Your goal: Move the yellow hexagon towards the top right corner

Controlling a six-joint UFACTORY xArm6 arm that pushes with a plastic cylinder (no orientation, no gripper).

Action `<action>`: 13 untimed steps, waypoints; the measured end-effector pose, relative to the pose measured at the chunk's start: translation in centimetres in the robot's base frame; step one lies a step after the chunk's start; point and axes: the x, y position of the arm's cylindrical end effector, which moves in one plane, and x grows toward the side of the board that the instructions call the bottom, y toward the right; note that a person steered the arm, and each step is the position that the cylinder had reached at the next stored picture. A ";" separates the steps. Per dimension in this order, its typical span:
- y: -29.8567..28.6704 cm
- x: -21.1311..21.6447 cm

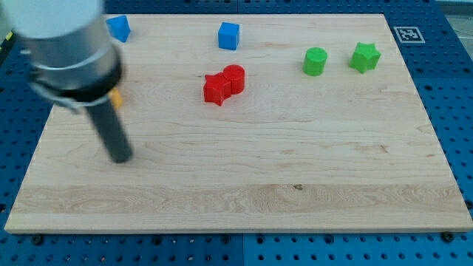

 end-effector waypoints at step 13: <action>17.6 -19.4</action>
